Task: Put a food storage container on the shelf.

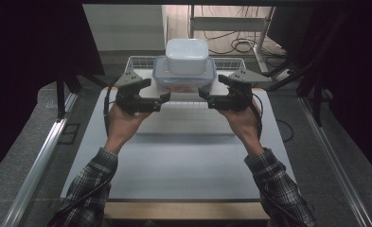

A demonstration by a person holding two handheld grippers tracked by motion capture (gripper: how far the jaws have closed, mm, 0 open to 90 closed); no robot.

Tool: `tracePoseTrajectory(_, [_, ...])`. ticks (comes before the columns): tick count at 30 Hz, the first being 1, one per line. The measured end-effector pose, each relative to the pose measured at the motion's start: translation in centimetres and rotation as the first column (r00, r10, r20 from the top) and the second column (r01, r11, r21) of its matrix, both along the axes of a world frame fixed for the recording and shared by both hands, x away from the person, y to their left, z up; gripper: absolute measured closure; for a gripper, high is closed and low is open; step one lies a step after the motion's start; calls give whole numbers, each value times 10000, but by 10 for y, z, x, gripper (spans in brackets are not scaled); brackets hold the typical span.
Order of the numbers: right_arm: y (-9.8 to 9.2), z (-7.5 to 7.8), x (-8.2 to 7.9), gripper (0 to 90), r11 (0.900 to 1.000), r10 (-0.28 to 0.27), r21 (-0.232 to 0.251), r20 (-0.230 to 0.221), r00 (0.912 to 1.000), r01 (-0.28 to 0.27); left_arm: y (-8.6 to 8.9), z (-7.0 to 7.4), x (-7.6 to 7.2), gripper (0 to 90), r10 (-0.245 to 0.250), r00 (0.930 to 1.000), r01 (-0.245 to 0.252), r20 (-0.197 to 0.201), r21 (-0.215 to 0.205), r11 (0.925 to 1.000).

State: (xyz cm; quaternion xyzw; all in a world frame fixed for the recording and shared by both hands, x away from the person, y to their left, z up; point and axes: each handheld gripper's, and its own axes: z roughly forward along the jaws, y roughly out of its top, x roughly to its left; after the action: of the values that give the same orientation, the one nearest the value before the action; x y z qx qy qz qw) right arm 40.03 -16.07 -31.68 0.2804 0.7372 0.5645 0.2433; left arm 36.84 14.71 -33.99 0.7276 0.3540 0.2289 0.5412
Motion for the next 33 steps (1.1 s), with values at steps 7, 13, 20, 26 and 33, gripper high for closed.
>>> tracePoseTrajectory(7, [-8, -30, -18, 88, 9992, 214, -332, -427, 9989, -228, 7, -35, -19, 64, -61, 9979, 66, -646, 66, 10000])
tracePoseTrajectory(13, [-16, -48, -29, 68, 9985, 313, -420, -745, 9967, -345, 9, -56, -31, 46, -96, 9960, 122, -893, 287, 9995])
tracePoseTrajectory(20, [-29, -72, -42, 47, 9979, 339, -513, -1070, 9937, -396, 10, -85, -46, 39, -144, 9926, 181, -1208, 299, 9994])
tracePoseTrajectory(26, [-40, -99, -49, 29, 9969, 182, -730, -1685, 9855, -309, 10, -113, -55, 32, 29, 9888, 99, -1489, 855, 9963])
tracePoseTrajectory(33, [-51, -130, -56, 22, 9942, -17, -1050, -2321, 9727, -234, 14, -142, -65, 27, 186, 9809, 31, -1935, 1112, 9938])
